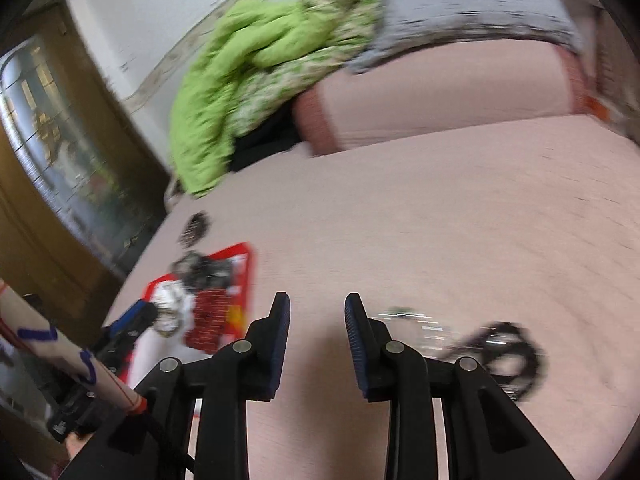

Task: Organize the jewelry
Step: 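Move both open tools back to the bracelets on the bed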

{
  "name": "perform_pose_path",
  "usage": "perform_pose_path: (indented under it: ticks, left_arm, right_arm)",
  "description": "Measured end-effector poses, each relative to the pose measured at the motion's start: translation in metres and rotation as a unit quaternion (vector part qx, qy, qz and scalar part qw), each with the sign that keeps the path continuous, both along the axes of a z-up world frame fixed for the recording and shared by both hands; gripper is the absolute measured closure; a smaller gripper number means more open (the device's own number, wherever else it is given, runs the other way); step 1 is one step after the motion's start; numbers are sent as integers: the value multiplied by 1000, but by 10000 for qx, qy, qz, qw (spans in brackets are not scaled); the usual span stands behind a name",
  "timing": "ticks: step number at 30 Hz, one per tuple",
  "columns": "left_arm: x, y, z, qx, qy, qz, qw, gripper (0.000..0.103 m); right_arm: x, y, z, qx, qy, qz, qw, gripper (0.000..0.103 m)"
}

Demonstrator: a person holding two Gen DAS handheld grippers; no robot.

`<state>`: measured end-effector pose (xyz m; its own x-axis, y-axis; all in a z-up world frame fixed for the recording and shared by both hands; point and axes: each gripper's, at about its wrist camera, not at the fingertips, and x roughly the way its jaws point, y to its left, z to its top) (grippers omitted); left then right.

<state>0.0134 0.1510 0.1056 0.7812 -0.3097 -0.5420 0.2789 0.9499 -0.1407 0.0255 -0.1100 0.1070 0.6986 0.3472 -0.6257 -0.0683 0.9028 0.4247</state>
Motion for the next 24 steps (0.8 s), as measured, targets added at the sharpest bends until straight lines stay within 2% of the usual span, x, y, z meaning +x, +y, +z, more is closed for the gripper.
perform_pose_path:
  ticks: [4, 8, 16, 21, 24]
  left_arm:
    - [-3, -39, -10, -15, 332, -551, 9979, 68]
    - [0, -81, -20, 46, 692, -967, 9929, 68]
    - [33, -143, -55, 185, 1516, -1220, 9807, 68]
    - [53, -157, -76, 309, 1711, -1066, 9790, 68]
    - [66, -162, -85, 326, 1829, -977, 9777, 68]
  right_arm:
    - [-19, -67, -26, -77, 434, -594, 9973, 70]
    - [-29, -112, -52, 85, 937, -972, 9908, 70]
    - [-26, -122, -76, 118, 1305, -851, 9877, 70]
    - [-21, -124, -84, 114, 1377, -709, 9879, 70]
    - [-13, -118, -88, -116, 1392, -600, 9884, 72]
